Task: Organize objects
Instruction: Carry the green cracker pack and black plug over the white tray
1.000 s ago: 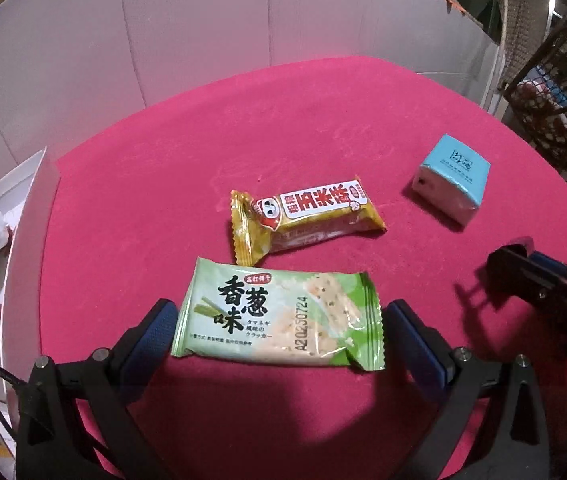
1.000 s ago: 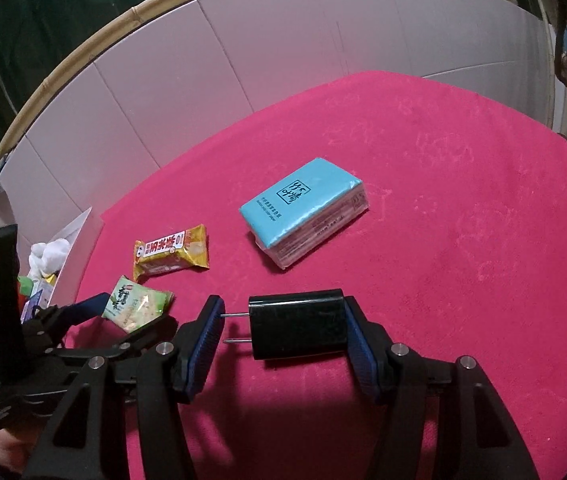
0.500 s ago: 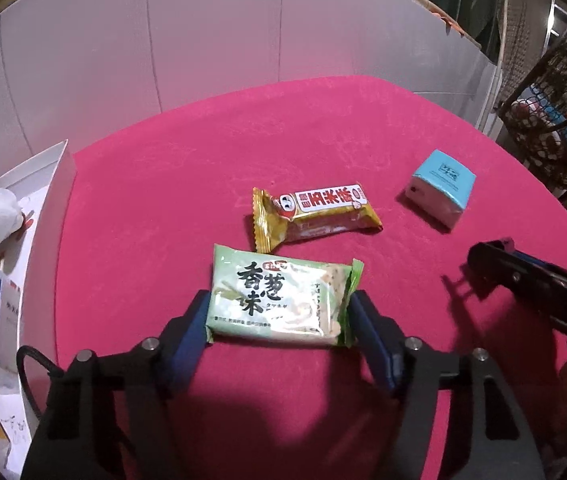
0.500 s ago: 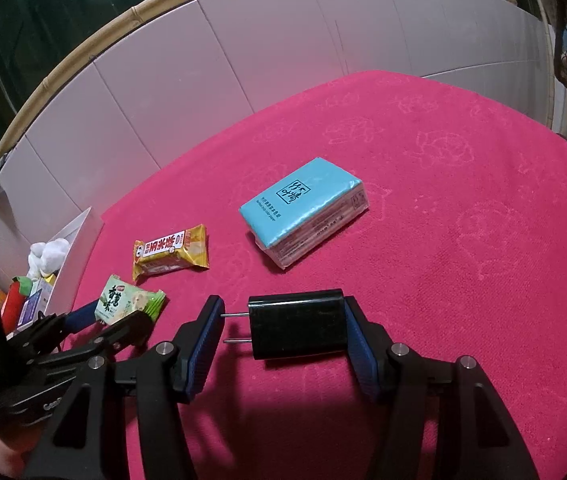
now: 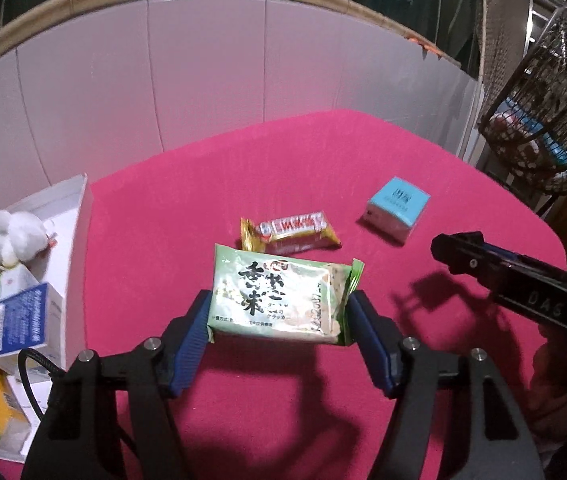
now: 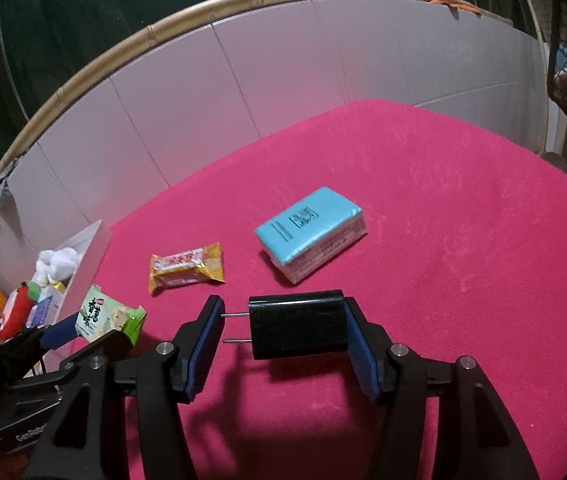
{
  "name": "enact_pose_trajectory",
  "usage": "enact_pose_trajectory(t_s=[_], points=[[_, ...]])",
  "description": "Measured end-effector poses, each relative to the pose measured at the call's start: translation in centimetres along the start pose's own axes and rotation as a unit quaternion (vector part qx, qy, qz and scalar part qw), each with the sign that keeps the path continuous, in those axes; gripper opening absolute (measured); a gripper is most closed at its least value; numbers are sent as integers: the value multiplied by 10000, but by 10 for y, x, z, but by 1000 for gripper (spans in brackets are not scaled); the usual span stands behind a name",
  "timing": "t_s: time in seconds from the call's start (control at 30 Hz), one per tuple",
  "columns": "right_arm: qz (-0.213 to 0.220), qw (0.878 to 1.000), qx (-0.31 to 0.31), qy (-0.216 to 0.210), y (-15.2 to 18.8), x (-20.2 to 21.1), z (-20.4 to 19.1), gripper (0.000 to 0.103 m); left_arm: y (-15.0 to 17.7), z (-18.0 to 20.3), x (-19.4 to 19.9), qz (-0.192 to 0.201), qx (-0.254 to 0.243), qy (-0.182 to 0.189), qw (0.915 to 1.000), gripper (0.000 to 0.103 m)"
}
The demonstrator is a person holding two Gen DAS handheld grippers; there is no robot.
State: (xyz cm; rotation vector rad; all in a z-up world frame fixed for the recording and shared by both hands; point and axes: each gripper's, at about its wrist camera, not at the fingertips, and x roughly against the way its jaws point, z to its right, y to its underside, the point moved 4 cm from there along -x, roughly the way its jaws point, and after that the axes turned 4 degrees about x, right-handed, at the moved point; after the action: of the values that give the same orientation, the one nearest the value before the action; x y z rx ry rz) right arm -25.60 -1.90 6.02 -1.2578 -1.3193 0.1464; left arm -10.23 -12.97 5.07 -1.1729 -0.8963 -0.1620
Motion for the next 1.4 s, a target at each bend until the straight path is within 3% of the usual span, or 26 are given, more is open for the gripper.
enact_pose_trajectory(t_s=[0.53, 1.4], points=[[560, 9975, 342, -273, -21, 58, -51, 63, -5, -13, 61, 530, 84, -138, 9985, 67], [582, 9898, 1130, -641, -22, 74, -138, 63, -1, -73, 116, 1035, 482, -551, 9919, 67]])
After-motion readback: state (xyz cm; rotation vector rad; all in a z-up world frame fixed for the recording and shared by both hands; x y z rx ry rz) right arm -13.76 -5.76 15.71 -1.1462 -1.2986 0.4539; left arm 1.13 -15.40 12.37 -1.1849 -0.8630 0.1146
